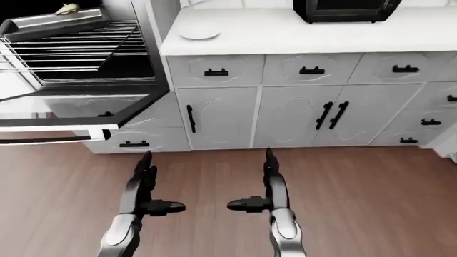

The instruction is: Pick the fish from the top rack in the oven and place it on the plate on the counter.

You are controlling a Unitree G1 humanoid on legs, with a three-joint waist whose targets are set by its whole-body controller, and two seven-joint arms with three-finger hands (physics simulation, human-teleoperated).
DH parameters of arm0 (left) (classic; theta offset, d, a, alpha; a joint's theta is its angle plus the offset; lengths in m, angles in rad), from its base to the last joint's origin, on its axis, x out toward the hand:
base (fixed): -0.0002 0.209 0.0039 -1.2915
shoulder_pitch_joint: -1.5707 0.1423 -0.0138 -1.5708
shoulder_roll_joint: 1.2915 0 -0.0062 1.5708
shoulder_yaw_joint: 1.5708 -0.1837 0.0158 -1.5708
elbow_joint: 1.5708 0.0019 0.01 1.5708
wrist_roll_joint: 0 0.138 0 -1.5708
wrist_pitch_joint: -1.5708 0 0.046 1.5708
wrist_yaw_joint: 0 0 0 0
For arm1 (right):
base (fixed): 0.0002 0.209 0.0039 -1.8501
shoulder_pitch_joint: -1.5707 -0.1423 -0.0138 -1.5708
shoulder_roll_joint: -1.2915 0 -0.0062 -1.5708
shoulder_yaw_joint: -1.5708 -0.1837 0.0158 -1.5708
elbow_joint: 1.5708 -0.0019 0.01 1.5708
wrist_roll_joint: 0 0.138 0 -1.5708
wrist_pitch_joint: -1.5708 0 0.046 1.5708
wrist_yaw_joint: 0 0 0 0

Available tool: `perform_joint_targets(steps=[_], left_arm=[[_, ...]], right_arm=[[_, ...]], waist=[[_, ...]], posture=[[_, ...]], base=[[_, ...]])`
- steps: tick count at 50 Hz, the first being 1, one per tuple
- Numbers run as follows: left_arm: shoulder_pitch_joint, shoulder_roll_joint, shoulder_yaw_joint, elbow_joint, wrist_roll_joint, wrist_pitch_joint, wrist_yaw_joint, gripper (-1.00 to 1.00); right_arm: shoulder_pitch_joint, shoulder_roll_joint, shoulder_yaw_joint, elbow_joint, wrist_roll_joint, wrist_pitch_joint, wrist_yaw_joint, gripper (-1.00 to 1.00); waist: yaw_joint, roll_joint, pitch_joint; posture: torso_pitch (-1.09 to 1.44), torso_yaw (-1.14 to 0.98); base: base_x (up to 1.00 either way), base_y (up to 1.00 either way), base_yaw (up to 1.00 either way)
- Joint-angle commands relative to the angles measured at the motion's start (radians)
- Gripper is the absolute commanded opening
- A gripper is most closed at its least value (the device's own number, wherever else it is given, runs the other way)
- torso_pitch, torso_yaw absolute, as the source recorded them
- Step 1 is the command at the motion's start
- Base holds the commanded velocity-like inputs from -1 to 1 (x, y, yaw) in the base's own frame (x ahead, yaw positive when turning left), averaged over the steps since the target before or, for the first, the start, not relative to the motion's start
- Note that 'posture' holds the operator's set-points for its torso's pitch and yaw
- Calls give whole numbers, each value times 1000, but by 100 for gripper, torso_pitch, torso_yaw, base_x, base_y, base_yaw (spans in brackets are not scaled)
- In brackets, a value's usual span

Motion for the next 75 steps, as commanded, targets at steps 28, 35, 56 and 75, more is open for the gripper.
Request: perform_joint_targets(steps=[28,35,56,75], left_arm=[[-378,92,96,-718,-111,754,50,100],[-397,117,132,-724,-170,769,73,100],[-409,186,224,-825,-314,859,147,100],[-441,229,256,-815,-405,889,207,100]], right_arm=[[-278,-84,-65,-636,12,572,7,100],[-287,-75,-53,-654,-6,585,22,100],[-372,-71,-22,-785,1,703,55,100],[-390,-80,-14,-838,-11,790,88,100]], waist=[[24,12,-16],[53,-91,-53],[92,18,-63],[25,-3,-55]], posture=[[0,0],[0,0],[0,0],[0,0]], base=[[19,-2,0],[95,-12,0],[49,-2,67],[17,0,100]])
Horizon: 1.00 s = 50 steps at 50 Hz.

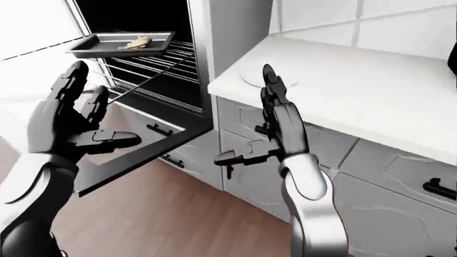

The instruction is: Pick the fish from the top rack in the oven and place it on the plate on the counter.

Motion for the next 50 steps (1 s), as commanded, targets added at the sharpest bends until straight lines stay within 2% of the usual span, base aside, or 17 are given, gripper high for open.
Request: perform_joint_targets(steps=[1,3,6,9,13,16,17,19,22,27,32,34,36,42,45,46,50], left_arm=[[-28,18,28,-25,-21,12,14,100],[-38,20,25,-36,-34,29,29,100],[-50,29,18,-31,-40,35,35,100],[-60,37,25,-44,-55,56,42,100],[-74,42,26,-46,-69,70,52,100],[-105,57,42,-57,-99,103,69,100],[-105,62,42,-48,-100,93,67,100],[-120,70,56,-64,-125,123,84,100],[-146,82,62,-76,-158,157,106,100],[-187,120,97,-72,-230,193,145,100],[-183,148,102,-70,-280,184,174,100],[-185,154,103,-71,-297,184,188,100],[-187,163,106,-73,-317,185,204,100],[-171,175,94,-75,-342,163,228,100],[-163,181,89,-65,-337,144,220,100],[-168,182,101,-75,-353,160,232,100],[-150,191,92,-63,-345,130,225,100]], right_arm=[[-28,6,-1,-25,8,-12,7,100],[-30,8,-6,-12,15,-16,6,100],[-52,-1,-12,-21,21,11,7,100],[-63,-8,-18,-42,28,37,6,100],[-82,-15,-28,-54,38,60,2,100],[-111,-24,-34,-92,53,106,-2,100],[-117,-26,-33,-96,55,114,-4,100],[-130,-28,-30,-105,58,130,-9,100],[-149,-34,-31,-116,61,152,-12,100],[-228,-57,-44,-146,71,241,-12,100],[-257,-65,-55,-160,92,274,-19,100],[-258,-70,-64,-160,99,273,-19,100],[-259,-71,-71,-162,113,271,-17,100],[-294,-84,-91,-181,153,308,-39,100],[-294,-90,-94,-182,168,305,-46,100],[-296,-92,-97,-184,174,309,-50,100],[-320,-104,-104,-174,180,301,-77,100]], waist=[[6,2,-12],[12,63,-35],[30,45,-9],[41,12,-17],[29,-41,6],[6,-134,-19],[8,-85,0],[11,-97,-6],[10,-77,-11],[0,-20,-5],[2,66,-36],[13,58,-4],[29,31,-17],[22,-34,11],[17,-111,-5],[8,-89,-7],[-14,-76,17]], posture=[[0,0],[0,0],[0,0],[0,0],[0,0],[0,0],[0,0],[0,0],[0,0],[0,0],[0,0],[0,0],[0,0],[0,0],[0,0],[0,0],[0,0]], base=[[17,0,100],[17,0,100],[17,0,100],[17,0,100],[17,0,100],[17,0,100],[16,0,100],[18,0,100],[17,0,100],[17,0,100],[17,0,100],[18,0,100],[17,0,100],[17,0,100],[17,0,100],[17,0,100],[13,0,71]])
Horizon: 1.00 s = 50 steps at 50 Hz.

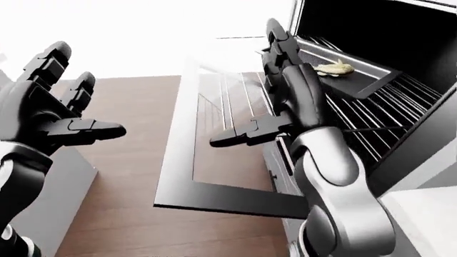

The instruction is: Pick the fish from the top rack in the oven and place it on the plate on the counter.

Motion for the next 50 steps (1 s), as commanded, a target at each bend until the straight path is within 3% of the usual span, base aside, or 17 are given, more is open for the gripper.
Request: perform_joint_targets(steps=[1,3,5,7,8,11,17,21,22,23,24,26,32,40,41,44,50], left_arm=[[-36,11,16,-16,2,-37,4,100],[-49,14,25,-24,-19,-18,20,100],[-56,21,31,-25,-38,-11,33,100],[-69,30,35,-27,-65,1,54,100],[-68,34,32,-24,-68,-4,56,100],[-66,46,34,-20,-86,-12,67,100],[-67,66,37,-15,-119,-21,89,100],[-76,85,41,1,-136,-29,96,100],[-76,90,41,3,-140,-33,99,100],[-79,93,44,3,-149,-29,105,100],[-75,96,42,5,-149,-36,104,100],[-68,101,38,9,-149,-48,103,100],[-61,108,36,17,-155,-62,102,100],[-56,129,55,22,-179,-65,106,100],[-54,131,56,22,-179,-69,104,100],[-48,134,62,19,-187,-68,107,100],[-34,139,60,24,-185,-85,102,100]], right_arm=[[-46,-12,-17,-30,12,-28,-16,100],[-57,-20,-19,-39,24,-15,-21,100],[-58,-16,-28,-40,40,-2,-27,100],[-65,-23,-28,-38,54,4,-31,100],[-68,-25,-30,-39,59,6,-33,100],[-72,-24,-35,-38,79,5,-42,100],[-78,-31,-35,-36,105,4,-60,100],[-84,-37,-41,-32,121,-1,-72,100],[-90,-39,-42,-36,127,6,-76,100],[-91,-42,-40,-35,130,4,-78,100],[-89,-43,-37,-33,133,-2,-79,100],[-91,-43,-38,-32,141,-2,-85,100],[-122,-45,-13,-3,143,-12,-105,100],[-157,-42,3,20,138,-11,-109,100],[-157,-44,10,26,133,-16,-107,100],[-164,-39,12,25,129,-10,-108,100],[-150,-37,13,27,115,-28,-98,100]], waist=[[-8,9,-15],[-12,28,-9],[-18,92,-14],[-15,191,2],[-28,154,-1],[-17,151,-41],[-15,123,-27],[-8,75,-28],[-6,31,-37],[-10,-61,-41],[-21,-8,4],[-23,-6,-15],[-24,38,7],[-32,65,9],[-30,70,-7],[-35,176,-15],[-19,151,-29]], posture=[[0,0],[0,0],[0,0],[0,0],[0,0],[0,0],[0,0],[0,0],[0,0],[0,0],[0,0],[0,0],[0,0],[0,0],[0,0],[0,0],[0,0]], base=[[0,0,0],[0,-9,0],[0,-36,0],[0,-68,0],[0,-72,0],[0,-64,0],[0,-68,0],[0,-73,0],[0,-27,0],[0,0,0],[0,0,0],[0,0,0],[0,0,0],[0,0,0],[0,-11,0],[0,-30,0],[0,-32,0]])
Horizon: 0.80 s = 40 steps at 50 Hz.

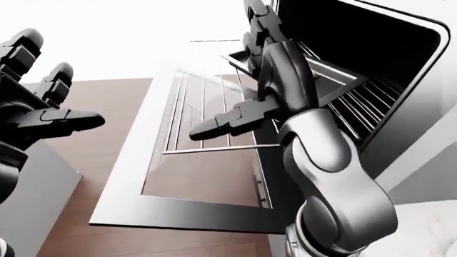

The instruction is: Pick the fish from the top rack in the oven and place it on the plate on the counter.

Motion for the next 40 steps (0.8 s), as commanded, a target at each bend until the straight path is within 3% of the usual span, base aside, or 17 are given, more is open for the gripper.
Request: perform_joint_targets(steps=[1,7,9,10,11,15,18,25,26,28,34,40], left_arm=[[-21,9,2,-22,-4,-37,-13,100],[-25,11,5,-28,-17,-31,-1,100],[-26,13,7,-30,-25,-28,5,100],[-25,15,8,-31,-28,-29,6,100],[-25,16,8,-33,-32,-27,10,100],[-25,18,-6,-23,-14,-39,0,100],[-32,16,-7,-24,-10,-33,-1,100],[-58,24,-6,-20,-28,-16,16,100],[-61,26,-7,-19,-30,-15,19,100],[-68,29,-6,-18,-38,-12,24,100],[-69,47,7,-11,-63,-17,33,100],[-67,66,13,1,-78,-30,30,100]], right_arm=[[-16,-9,-27,-14,-25,-41,-9,100],[-20,-6,-37,-16,-26,-41,-7,100],[-34,-6,-40,-20,-23,-27,-12,100],[-39,-7,-40,-16,-23,-27,-14,100],[-44,-10,-39,-1,-26,-37,-15,100],[-80,-12,-25,85,-49,-71,-24,100],[-103,-17,-5,162,-81,-116,-19,100],[-189,-48,-28,253,-100,-99,-6,100],[-197,-51,-27,268,-104,-103,-4,100],[-207,-51,-26,268,-105,-95,-2,100],[-208,-46,-20,253,-109,-92,1,100],[-225,-36,-12,266,-120,-95,2,100]], waist=[[-6,13,-14],[-3,-29,-10],[15,-95,2],[21,-116,4],[9,-71,15],[0,-21,3],[-12,-25,3],[-16,-27,1],[-16,-25,-26],[-18,-29,-2],[-16,-67,1],[-14,-60,1]], posture=[[0,0],[0,0],[0,0],[0,0],[0,0],[0,0],[0,0],[0,0],[0,0],[0,0],[0,0],[0,0]], base=[[0,-32,0],[0,-29,0],[0,0,0],[0,0,0],[0,0,0],[0,0,0],[0,0,0],[0,0,0],[12,0,0],[12,0,0],[12,0,0],[21,0,0]])
